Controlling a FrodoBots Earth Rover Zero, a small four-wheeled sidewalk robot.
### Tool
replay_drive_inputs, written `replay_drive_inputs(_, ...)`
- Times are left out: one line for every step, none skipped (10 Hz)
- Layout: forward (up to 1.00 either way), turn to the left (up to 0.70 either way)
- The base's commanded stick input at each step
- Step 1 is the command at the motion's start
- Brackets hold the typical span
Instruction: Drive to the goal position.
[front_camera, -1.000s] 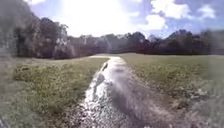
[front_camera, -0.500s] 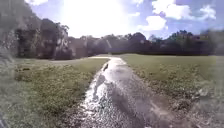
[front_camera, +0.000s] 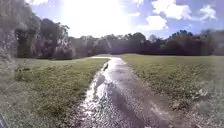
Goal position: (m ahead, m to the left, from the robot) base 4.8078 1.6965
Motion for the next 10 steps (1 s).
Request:
replay_drive_inputs(0.7,0.0)
replay_drive_inputs(0.7,0.0)
replay_drive_inputs(0.7,0.0)
replay_drive_inputs(0.7,0.0)
replay_drive_inputs(0.7,0.0)
replay_drive_inputs(0.7,0.0)
replay_drive_inputs(0.7,0.0)
replay_drive_inputs(0.4,0.0)
replay_drive_inputs(0.0,0.0)
replay_drive_inputs(0.0,0.0)
